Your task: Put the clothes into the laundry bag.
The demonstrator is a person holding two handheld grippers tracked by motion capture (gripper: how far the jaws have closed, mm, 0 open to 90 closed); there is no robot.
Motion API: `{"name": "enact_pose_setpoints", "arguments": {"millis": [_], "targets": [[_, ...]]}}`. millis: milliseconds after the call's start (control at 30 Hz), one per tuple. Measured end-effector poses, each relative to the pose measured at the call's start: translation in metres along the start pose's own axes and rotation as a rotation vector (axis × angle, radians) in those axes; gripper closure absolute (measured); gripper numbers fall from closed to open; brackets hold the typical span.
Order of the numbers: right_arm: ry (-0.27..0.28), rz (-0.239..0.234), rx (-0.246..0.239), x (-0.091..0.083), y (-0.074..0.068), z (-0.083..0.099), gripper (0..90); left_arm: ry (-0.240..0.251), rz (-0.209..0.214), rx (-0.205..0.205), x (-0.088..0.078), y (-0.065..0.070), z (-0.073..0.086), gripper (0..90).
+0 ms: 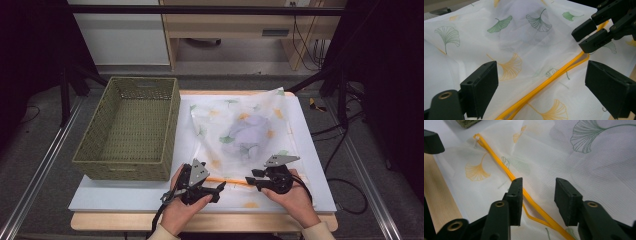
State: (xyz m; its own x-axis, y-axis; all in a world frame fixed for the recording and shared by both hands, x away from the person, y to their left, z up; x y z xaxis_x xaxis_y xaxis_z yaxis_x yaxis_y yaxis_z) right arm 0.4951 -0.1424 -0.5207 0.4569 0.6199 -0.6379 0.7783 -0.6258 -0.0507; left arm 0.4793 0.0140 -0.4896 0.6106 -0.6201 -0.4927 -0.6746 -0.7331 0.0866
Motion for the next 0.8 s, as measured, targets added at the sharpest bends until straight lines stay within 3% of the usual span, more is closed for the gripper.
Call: {"name": "enact_pose_setpoints", "arguments": {"millis": [267, 600, 800], "targets": [[0.093, 0.078, 0.01, -0.012, 0.014, -0.013, 38.5, 0.021, 0.0, -0.026, -0.01, -0.004, -0.001, 9.3], [0.168, 0.192, 0.009, -0.021, 0.032, -0.021, 18.3, 0.039, -0.002, -0.06, -0.025, -0.01, 0.005, 7.3], [0.182, 0.232, 0.0, -0.025, 0.04, -0.021, 15.9, 0.045, -0.03, -0.085, -0.042, -0.016, 0.013, 9.9]]}}
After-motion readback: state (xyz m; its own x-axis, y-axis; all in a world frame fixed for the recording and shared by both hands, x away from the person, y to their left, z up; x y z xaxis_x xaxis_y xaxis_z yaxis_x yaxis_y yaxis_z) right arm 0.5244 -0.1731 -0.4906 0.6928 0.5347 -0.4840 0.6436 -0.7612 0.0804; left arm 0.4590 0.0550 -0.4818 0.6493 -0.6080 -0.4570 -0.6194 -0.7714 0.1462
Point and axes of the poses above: each handheld gripper's, and its own axes: x roughly forward along the jaws, z roughly out of its underside, y roughly to its right, the point moved 10 cm from there along x, roughly forward along the jaws, and after that the axes turned 8 degrees about -x, right-handed, at the moved point
